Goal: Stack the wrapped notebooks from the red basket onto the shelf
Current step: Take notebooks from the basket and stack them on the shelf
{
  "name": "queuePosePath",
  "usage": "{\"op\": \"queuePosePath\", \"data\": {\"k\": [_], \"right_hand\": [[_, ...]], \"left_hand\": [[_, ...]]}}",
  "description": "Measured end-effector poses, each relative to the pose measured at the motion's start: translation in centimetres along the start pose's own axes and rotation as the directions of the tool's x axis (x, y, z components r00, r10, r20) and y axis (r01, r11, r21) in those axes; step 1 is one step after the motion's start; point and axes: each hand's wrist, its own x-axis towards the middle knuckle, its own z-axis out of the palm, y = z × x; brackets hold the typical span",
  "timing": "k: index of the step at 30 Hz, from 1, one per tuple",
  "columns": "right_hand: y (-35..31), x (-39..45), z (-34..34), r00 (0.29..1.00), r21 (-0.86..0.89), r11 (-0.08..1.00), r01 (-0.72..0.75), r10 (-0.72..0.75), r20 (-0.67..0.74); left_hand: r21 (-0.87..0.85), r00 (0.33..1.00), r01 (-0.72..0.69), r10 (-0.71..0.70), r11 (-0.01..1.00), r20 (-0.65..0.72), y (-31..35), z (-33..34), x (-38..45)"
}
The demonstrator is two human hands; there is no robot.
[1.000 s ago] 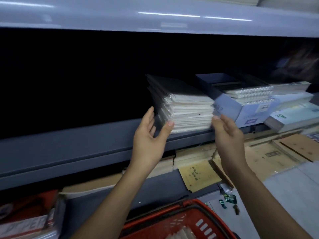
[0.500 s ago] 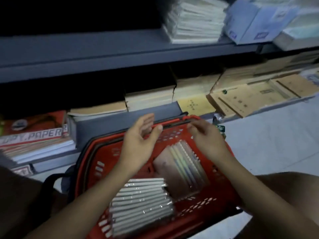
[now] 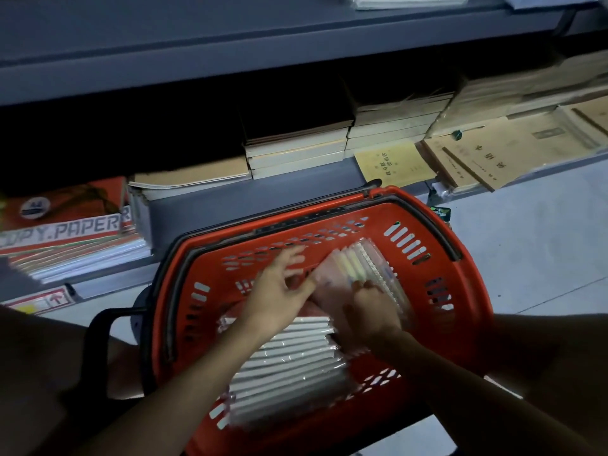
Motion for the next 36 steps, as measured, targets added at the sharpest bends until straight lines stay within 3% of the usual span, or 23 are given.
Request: {"op": "queuePosePath", "data": {"k": [11,14,17,18,20,24,26,28,33,36], "right_hand": [[-0.3,0.9,0.4,0.999,0.022,0.999,-0.042,0.042,-0.032],[-0.8,-0.4,-0.3,0.998,-0.040,0.999,0.015,-0.018,-0.064],[-2.1,-1.8,-1.3,0.969,-0.064,0.978,0.196,-0.203,-0.141],[-2.7,-2.3,-1.6,0.972,0.005,0.975,0.221,-0.220,-0.078],[-3.4,-3.0,-2.2,0.989,0.188,0.973,0.134,-0.143,0.032],[-2.9,-3.0,-4.2,0.979,0.358,0.921,0.153,-0.092,-0.182],[-1.7,-2.1,-6.1,0.992,0.465,0.885,0.002,0.055,-0.109],[0.0,-1.5,-8.1,0.995,0.464,0.884,-0.060,0.090,-0.043],[1.9,-5.4,-16.6,0.989,0.582,0.810,0.075,0.013,-0.145],[2.6,-8.9,-20.9,0.976,0.784,0.600,0.163,0.020,-0.218]], "left_hand": [[0.103,0.997,0.010,-0.017,0.995,0.069,-1.3,0.7,0.7],[0.096,0.998,0.014,-0.020,0.995,0.062,-1.3,0.9,0.9],[0.082,0.998,0.027,-0.032,0.996,0.054,-1.6,1.0,1.0],[0.075,0.998,0.031,-0.035,0.997,0.052,-1.7,1.0,1.1],[0.073,0.998,0.033,-0.036,0.997,0.047,-2.0,0.9,1.2],[0.073,1.000,-0.007,0.007,0.997,0.008,-1.6,0.6,1.8],[0.058,1.000,-0.024,0.025,0.998,-0.008,-1.0,0.2,2.4],[0.014,0.999,-0.040,0.041,0.999,-0.029,-0.2,-0.2,2.7],[-0.001,0.991,-0.114,0.114,0.993,-0.075,1.9,-1.1,2.0],[-0.064,0.992,-0.101,0.095,0.993,-0.083,3.8,-1.6,0.9]]}}
